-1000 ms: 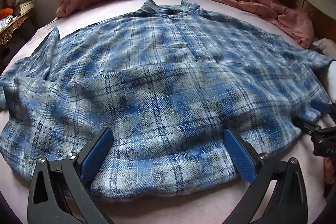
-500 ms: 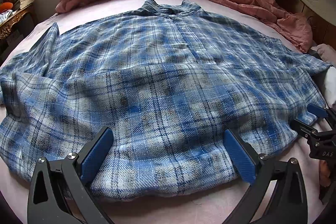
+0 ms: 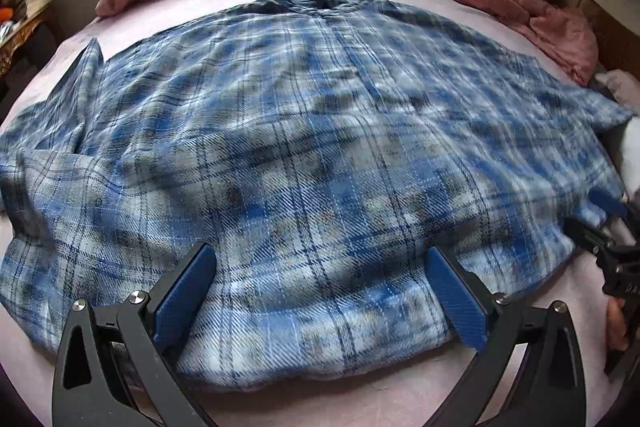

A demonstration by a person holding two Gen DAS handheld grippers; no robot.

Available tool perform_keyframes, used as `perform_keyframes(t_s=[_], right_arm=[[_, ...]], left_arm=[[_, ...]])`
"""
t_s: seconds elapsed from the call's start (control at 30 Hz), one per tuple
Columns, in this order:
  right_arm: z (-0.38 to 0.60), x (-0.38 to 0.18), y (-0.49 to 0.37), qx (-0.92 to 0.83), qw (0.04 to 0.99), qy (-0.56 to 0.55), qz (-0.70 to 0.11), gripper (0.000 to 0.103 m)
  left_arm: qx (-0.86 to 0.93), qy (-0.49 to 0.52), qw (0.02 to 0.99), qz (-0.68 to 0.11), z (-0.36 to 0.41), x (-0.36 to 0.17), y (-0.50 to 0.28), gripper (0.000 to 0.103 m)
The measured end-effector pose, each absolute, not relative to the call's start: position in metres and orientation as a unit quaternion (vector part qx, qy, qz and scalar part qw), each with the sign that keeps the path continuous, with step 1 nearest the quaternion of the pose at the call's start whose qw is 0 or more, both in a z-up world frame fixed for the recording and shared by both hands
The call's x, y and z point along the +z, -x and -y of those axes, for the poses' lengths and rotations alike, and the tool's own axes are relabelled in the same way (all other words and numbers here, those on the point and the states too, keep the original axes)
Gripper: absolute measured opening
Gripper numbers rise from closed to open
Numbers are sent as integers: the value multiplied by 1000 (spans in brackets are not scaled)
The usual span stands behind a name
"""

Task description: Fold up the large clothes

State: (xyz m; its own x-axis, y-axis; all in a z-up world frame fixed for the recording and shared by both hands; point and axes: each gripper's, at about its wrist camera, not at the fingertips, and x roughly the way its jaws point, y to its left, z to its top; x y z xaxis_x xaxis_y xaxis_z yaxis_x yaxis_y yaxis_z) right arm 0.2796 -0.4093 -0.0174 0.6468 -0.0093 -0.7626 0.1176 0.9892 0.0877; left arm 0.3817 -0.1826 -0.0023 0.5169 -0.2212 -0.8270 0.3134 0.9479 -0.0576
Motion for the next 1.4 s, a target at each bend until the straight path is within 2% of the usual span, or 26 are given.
perform_keyframes(t_s=[0.13,0.27,0.47,0.6,0.7,0.77,0.83,0.97,1.13,1.33,1.4], right_arm=[[410,-17,-279,-33,905,-68,-419,102],[411,-13,-276,-35,909,-73,-409,100],[438,44,-250,-55,943,-74,-321,96],[497,84,-227,-89,948,-156,-264,96],[543,84,-231,-132,923,-232,-276,96],[573,75,-240,-163,906,-272,-279,87],[595,74,-249,-226,889,-267,-294,82],[644,77,-261,-333,852,-264,-307,80],[671,77,-272,-322,858,-282,-285,65],[688,57,-289,-320,860,-254,-305,3],[684,59,-284,-314,872,-250,-280,3]], left_arm=[[-154,-46,903,-398,179,21,-370,103],[-160,8,931,-328,156,29,-349,103],[-125,47,935,-328,135,26,-357,103],[-118,35,933,-340,139,22,-361,103],[-114,14,932,-342,147,18,-360,103],[-118,4,932,-342,151,16,-359,103],[-123,1,932,-341,152,16,-357,103],[-134,4,928,-347,153,15,-359,103],[-140,2,925,-353,157,12,-361,103],[-138,7,930,-340,155,15,-356,103],[-138,0,929,-343,156,15,-357,103]])
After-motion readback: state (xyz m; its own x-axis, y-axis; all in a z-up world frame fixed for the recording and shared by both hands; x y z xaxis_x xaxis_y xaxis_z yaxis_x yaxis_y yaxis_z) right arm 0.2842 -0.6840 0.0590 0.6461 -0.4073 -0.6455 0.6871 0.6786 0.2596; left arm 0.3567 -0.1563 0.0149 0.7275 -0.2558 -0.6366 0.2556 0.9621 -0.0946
